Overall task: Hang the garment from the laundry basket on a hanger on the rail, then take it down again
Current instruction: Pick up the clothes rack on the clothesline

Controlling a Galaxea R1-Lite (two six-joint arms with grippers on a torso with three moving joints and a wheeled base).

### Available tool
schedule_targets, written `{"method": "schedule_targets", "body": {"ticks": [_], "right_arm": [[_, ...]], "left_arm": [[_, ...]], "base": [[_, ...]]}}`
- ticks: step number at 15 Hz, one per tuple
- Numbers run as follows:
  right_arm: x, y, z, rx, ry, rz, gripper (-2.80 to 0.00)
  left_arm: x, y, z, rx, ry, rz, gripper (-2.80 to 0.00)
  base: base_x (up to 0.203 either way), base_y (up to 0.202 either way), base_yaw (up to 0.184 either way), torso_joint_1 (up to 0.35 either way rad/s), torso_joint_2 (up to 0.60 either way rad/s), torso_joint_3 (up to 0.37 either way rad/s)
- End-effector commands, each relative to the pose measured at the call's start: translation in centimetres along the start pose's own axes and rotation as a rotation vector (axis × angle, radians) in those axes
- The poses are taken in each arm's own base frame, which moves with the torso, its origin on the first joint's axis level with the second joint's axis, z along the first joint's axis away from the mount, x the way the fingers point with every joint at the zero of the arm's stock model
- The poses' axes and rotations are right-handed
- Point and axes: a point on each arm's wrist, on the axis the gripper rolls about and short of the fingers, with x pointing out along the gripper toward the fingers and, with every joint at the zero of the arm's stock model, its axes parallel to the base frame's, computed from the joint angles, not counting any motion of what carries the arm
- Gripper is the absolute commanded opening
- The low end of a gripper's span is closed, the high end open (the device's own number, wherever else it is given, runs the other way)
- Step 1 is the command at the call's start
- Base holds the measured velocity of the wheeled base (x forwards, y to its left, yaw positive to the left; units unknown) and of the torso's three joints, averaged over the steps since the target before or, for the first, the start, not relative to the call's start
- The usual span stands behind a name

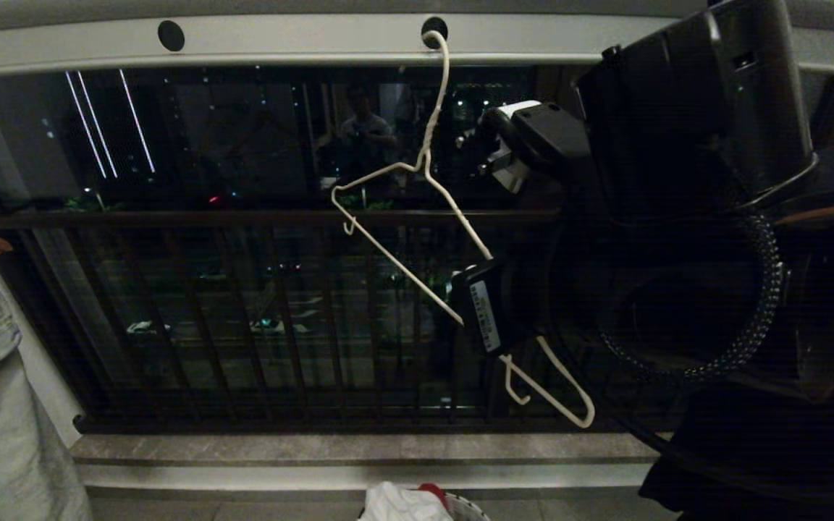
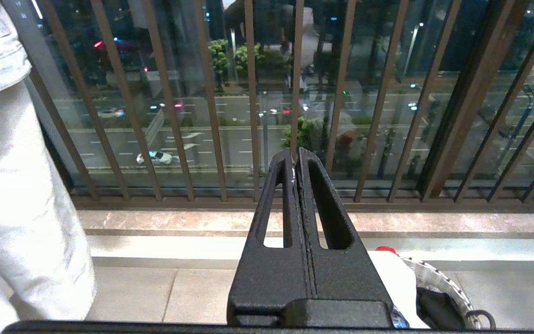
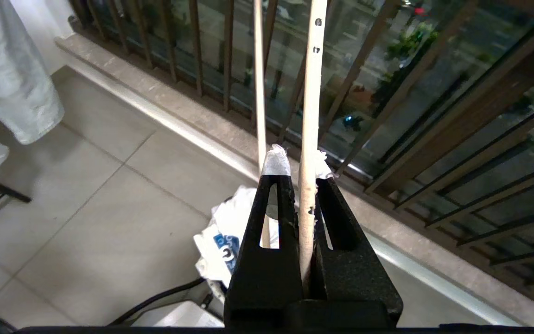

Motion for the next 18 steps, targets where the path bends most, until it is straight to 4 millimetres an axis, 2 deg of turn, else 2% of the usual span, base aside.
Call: {"method": "schedule_targets", "body": {"ticks": [1,11,18], "right_arm": [[-1.0,-0.4,0.5,0.002,-0.027,-0.002,-2.8],[-2.5,-1.2,0.6,-0.004,-0.039,-0.03,-2.8],[-4.8,-2.3,0.1,-0.002,-0.045,-0.029,-2.8]], "left_arm": [[0.1,0.0,-0.3,0.0,0.009,0.0,-2.8],[0.1,0.0,-0.3,0.0,0.009,0.001,-2.8],[0.1,0.0,-0.3,0.0,0.009,0.001,-2.8]], "base": [[0.0,0.0,0.0,0.0,0.0,0.0],[0.0,0.0,0.0,0.0,0.0,0.0],[0.0,0.0,0.0,0.0,0.0,0.0]]}}
